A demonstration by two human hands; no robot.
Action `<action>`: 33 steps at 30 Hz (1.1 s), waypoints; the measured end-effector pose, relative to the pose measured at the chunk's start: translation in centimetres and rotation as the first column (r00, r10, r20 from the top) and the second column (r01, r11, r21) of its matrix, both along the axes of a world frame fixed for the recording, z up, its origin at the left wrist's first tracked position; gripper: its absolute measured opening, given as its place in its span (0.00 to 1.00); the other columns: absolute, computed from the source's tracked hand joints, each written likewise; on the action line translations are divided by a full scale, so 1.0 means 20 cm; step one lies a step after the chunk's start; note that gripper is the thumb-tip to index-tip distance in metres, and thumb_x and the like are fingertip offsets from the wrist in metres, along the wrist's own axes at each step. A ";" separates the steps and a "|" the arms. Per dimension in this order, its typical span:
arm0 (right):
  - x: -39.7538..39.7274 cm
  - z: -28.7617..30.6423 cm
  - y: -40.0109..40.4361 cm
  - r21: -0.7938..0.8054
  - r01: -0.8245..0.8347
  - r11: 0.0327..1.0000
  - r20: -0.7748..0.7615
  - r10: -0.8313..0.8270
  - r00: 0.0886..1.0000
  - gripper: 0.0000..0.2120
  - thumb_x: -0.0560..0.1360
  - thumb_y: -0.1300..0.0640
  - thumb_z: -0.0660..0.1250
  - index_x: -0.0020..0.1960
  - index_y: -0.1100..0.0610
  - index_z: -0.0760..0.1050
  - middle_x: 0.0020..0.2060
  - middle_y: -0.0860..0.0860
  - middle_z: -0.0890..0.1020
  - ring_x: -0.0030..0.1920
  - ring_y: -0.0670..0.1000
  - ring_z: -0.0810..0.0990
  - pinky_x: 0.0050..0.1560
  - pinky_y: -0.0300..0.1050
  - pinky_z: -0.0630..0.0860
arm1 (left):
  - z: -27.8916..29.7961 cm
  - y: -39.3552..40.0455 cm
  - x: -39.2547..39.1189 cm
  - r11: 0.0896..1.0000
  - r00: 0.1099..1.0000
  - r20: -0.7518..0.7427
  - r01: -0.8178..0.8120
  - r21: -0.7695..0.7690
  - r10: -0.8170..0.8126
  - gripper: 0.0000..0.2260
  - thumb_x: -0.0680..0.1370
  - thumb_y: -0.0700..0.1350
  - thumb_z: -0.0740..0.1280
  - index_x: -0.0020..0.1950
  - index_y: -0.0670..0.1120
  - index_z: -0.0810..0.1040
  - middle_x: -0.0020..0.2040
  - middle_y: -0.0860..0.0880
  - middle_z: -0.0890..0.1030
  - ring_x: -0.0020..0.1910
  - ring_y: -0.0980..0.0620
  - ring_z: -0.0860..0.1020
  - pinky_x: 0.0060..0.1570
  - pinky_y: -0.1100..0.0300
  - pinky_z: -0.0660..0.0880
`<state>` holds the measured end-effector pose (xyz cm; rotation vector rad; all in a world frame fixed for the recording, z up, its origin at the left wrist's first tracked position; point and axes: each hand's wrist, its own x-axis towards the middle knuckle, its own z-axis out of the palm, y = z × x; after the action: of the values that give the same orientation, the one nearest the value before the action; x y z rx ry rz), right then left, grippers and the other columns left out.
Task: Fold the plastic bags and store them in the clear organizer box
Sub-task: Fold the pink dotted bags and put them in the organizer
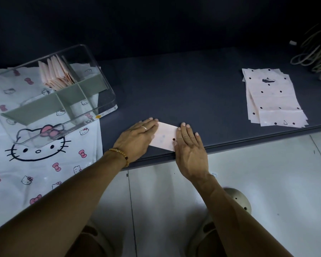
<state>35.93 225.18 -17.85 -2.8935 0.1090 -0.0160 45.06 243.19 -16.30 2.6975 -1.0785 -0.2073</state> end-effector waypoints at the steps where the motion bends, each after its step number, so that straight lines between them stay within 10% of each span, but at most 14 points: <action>1: 0.00 0.00 0.00 -0.005 0.002 1.000 -0.004 -0.002 1.000 0.23 0.83 0.52 0.51 0.75 0.61 0.60 0.75 0.55 0.61 0.76 0.54 0.56 0.75 0.51 0.52 | 0.01 0.03 0.01 1.000 1.000 -0.004 -0.001 0.006 0.001 0.21 0.82 0.42 0.54 0.76 0.45 0.58 0.77 0.51 0.57 0.76 0.54 0.53 0.73 0.63 0.46; 12: -0.01 0.00 0.00 0.021 -0.011 1.000 0.038 0.011 0.999 0.22 0.82 0.55 0.56 0.73 0.63 0.65 0.73 0.57 0.65 0.74 0.57 0.61 0.74 0.55 0.57 | 0.11 -0.25 0.12 0.990 0.990 0.014 -0.141 -0.011 0.141 0.12 0.78 0.45 0.61 0.60 0.49 0.75 0.58 0.49 0.76 0.60 0.48 0.70 0.58 0.54 0.66; 18: 0.02 0.04 -0.02 0.149 -0.020 0.989 -0.039 0.026 0.999 0.24 0.83 0.52 0.51 0.77 0.59 0.54 0.77 0.53 0.54 0.77 0.51 0.50 0.75 0.44 0.42 | 0.16 -0.22 0.13 0.960 0.931 -0.239 -0.281 0.014 0.276 0.03 0.77 0.43 0.65 0.47 0.50 0.76 0.50 0.49 0.77 0.51 0.48 0.76 0.53 0.55 0.71; 22: 0.12 0.19 0.07 0.474 0.143 0.869 -0.087 -0.116 0.990 0.26 0.81 0.48 0.57 0.75 0.56 0.59 0.73 0.52 0.66 0.72 0.51 0.65 0.74 0.46 0.59 | 0.26 -0.06 0.09 0.786 0.692 -0.664 -0.565 -0.253 0.284 0.05 0.77 0.40 0.66 0.43 0.48 0.75 0.37 0.51 0.79 0.37 0.54 0.78 0.38 0.67 0.73; 24: 0.18 0.30 0.14 0.678 0.221 0.701 -0.117 -0.194 0.974 0.22 0.77 0.47 0.64 0.68 0.54 0.68 0.58 0.47 0.79 0.56 0.44 0.78 0.58 0.43 0.76 | 0.32 0.02 0.08 0.650 0.615 -0.757 -0.671 -0.357 0.220 0.04 0.77 0.38 0.66 0.43 0.45 0.76 0.36 0.50 0.78 0.35 0.56 0.75 0.36 0.70 0.71; 28: 0.33 0.48 0.32 0.891 0.205 0.405 -0.111 -0.243 0.964 0.11 0.70 0.58 0.73 0.49 0.47 0.76 0.41 0.42 0.83 0.42 0.39 0.82 0.39 0.34 0.78 | 0.45 0.19 0.11 0.357 0.512 -0.854 -0.818 -0.452 0.093 0.05 0.78 0.36 0.65 0.43 0.43 0.76 0.37 0.45 0.77 0.34 0.53 0.74 0.38 0.61 0.72; 33: 0.51 0.58 0.52 0.920 0.198 0.337 -0.129 -0.216 0.968 0.03 0.70 0.61 0.72 0.40 0.57 0.78 0.35 0.52 0.83 0.32 0.45 0.79 0.31 0.40 0.77 | 0.53 0.38 0.24 0.203 0.516 -0.839 -0.852 -0.483 0.173 0.03 0.75 0.37 0.69 0.42 0.43 0.77 0.36 0.47 0.78 0.32 0.55 0.77 0.32 0.64 0.74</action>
<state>46.20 235.59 -6.26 -1.6704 0.3583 -0.0160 49.79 250.70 -5.76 1.5543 0.1752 -0.2713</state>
